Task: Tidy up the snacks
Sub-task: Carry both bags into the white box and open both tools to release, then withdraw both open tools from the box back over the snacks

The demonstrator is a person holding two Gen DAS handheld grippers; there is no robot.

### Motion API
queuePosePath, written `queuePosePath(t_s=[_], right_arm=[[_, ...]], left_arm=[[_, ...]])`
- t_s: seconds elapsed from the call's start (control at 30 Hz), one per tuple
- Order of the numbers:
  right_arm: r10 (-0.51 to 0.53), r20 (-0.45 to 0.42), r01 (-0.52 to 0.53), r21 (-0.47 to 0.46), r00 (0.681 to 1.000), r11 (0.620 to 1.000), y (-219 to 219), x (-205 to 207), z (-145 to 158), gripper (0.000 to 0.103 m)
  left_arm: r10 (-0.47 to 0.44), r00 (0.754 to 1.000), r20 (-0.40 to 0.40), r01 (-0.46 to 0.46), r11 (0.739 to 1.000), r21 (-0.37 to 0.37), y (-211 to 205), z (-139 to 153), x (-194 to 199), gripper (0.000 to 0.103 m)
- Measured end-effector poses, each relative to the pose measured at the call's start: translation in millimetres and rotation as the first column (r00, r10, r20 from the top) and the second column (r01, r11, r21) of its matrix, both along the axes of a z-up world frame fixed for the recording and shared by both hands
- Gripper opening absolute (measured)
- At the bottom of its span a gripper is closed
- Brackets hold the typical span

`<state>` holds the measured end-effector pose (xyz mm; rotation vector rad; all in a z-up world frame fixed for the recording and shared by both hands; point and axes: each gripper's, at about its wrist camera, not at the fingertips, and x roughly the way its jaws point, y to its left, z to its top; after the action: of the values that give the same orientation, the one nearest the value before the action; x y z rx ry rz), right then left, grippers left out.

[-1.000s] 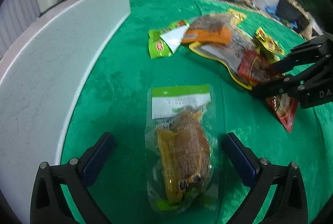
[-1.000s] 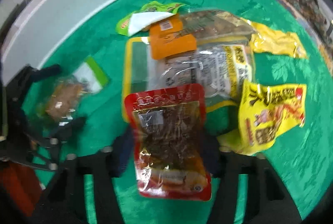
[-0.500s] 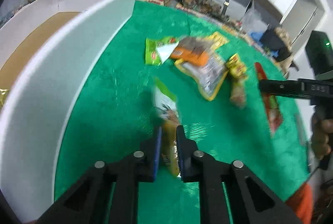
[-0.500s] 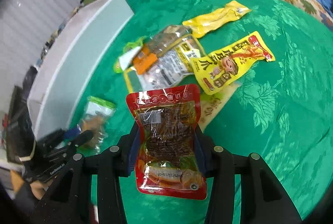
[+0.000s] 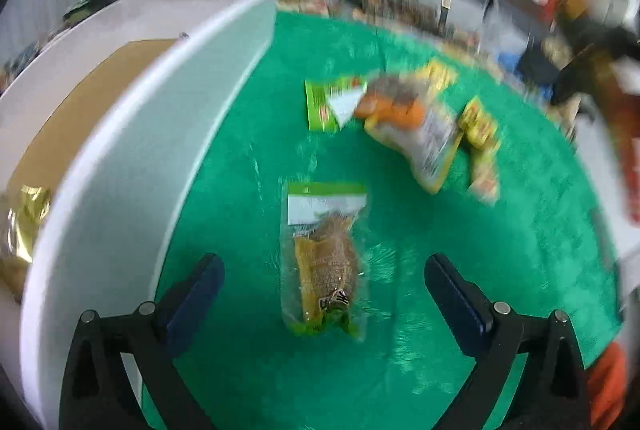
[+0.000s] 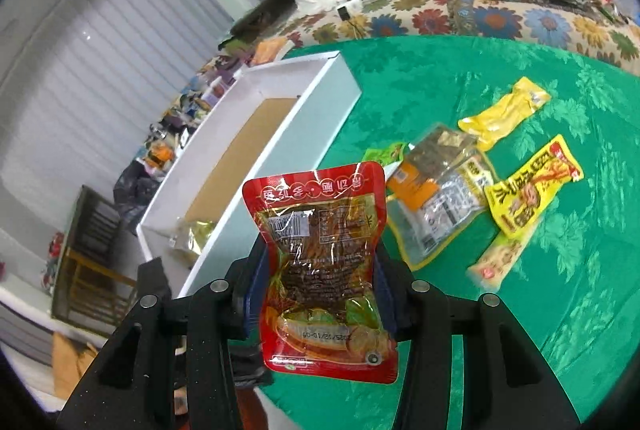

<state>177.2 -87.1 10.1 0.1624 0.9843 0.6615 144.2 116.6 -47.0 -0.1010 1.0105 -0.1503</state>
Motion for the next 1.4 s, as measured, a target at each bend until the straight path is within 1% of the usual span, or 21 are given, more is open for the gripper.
queuePosePath(t_s=[0.03,0.07,0.1,0.17,0.2,0.27,0.3,0.4,0.5,0.6,0.7,0.73,0.83,0.93,0.97,1.0,1.07,1.1,1.23,1.33,1.4], right_arm=[[0.0,-0.001,0.0,0.002,1.0,1.0,-0.5,-2.4,-0.4,0.049],[-0.002,-0.003,0.002,0.007,1.0,1.0,-2.6,-4.8,-1.6,0.049],[-0.007,-0.004,0.007,0.013,1.0,1.0,-5.4,-7.7,-0.5,0.049],[-0.018,-0.005,0.018,0.025,1.0,1.0,-10.8,-11.7,1.0,0.049],[-0.023,-0.004,0.023,0.03,1.0,0.999,-13.5,-13.3,2.2,0.049],[-0.035,-0.001,0.035,0.036,0.999,0.999,-19.4,-16.4,4.7,0.049],[-0.038,0.0,0.038,0.038,0.999,0.999,-21.9,-17.0,4.9,0.049],[-0.051,-0.003,0.051,0.051,0.999,0.997,-29.3,-18.3,6.4,0.049],[-0.063,-0.02,0.065,0.081,0.998,0.995,-31.6,-14.0,7.1,0.049],[-0.058,-0.024,0.06,0.101,0.998,0.993,-16.3,-4.9,15.3,0.049],[-0.007,-0.002,0.007,0.138,1.0,0.99,22.8,2.8,33.8,0.049],[0.017,0.007,-0.017,0.149,1.0,0.989,40.8,4.8,40.5,0.049],[0.096,0.033,-0.1,0.179,0.995,0.979,105.0,8.8,55.8,0.05],[0.146,0.069,-0.157,0.191,0.987,0.969,172.3,5.5,56.3,0.063],[0.16,0.067,-0.17,0.18,0.985,0.969,197.3,5.8,51.0,0.07],[0.164,0.063,-0.173,0.16,0.984,0.972,213.0,6.3,47.0,0.072],[0.17,0.056,-0.175,0.102,0.984,0.979,240.3,6.8,39.5,0.072],[0.172,0.057,-0.177,0.089,0.983,0.98,245.7,6.5,38.2,0.072],[0.168,0.103,-0.178,0.094,0.98,0.979,238.2,1.5,42.1,0.074],[0.146,0.165,-0.158,0.062,0.975,0.986,211.9,-3.1,41.2,0.075],[0.111,0.211,-0.108,-0.024,0.971,0.994,183.7,-6.6,26.8,0.075]], left_arm=[[-0.015,1.0,-0.021,0.015,0.999,0.031,-4.7,-6.8,5.3,0.093],[-0.031,0.998,-0.052,0.034,0.997,0.066,-11.2,-14.2,10.2,0.085],[-0.049,0.995,-0.087,0.057,0.993,0.102,-18.6,-23.3,14.3,0.064],[-0.076,0.995,-0.065,0.088,0.977,0.193,-32.2,-28.9,13.8,0.054],[-0.084,0.994,-0.063,0.094,0.98,0.175,-33.5,-27.8,14.0,0.034],[-0.07,0.996,-0.062,0.077,0.989,0.128,-30.4,-24.4,13.0,0.033],[-0.064,0.997,-0.053,0.07,0.991,0.115,-28.2,-22.5,11.1,0.033],[-0.017,0.999,-0.034,0.017,1.0,0.001,-12.3,-11.9,-0.5,0.032],[0.032,0.999,0.013,-0.03,0.988,-0.152,10.1,21.0,-17.3,0.033],[0.077,0.994,0.084,-0.055,0.97,-0.237,37.2,62.8,-32.0,0.033],[0.144,0.978,0.151,-0.109,0.97,-0.215,81.7,100.5,-40.4,0.033],[0.186,0.968,0.171,-0.155,0.972,-0.179,104.3,110.4,-41.3,0.033],[0.286,0.942,0.176,-0.274,0.957,-0.09,155.5,115.9,-41.2,0.036],[0.386,0.91,0.154,-0.386,0.922,-0.03,197.8,106.9,-41.4,0.053],[0.406,0.903,0.142,-0.407,0.913,-0.021,209.2,102.3,-43.9,0.064],[0.423,0.896,0.138,-0.425,0.905,-0.016,219.6,98.4,-47.2,0.072],[0.448,0.882,0.146,-0.452,0.892,-0.004,230.8,94.6,-54.5,0.078],[0.455,0.876,0.159,-0.461,0.888,-0.001,233.7,93.8,-60.4,0.081],[0.459,0.873,0.165,-0.462,0.887,-0.023,231.0,87.1,-73.0,0.082],[0.427,0.888,0.171,-0.425,0.904,-0.055,212.6,89.8,-71.4,0.082],[0.386,0.903,0.187,-0.378,0.922,-0.079,190.8,95.7,-69.7,0.083]])
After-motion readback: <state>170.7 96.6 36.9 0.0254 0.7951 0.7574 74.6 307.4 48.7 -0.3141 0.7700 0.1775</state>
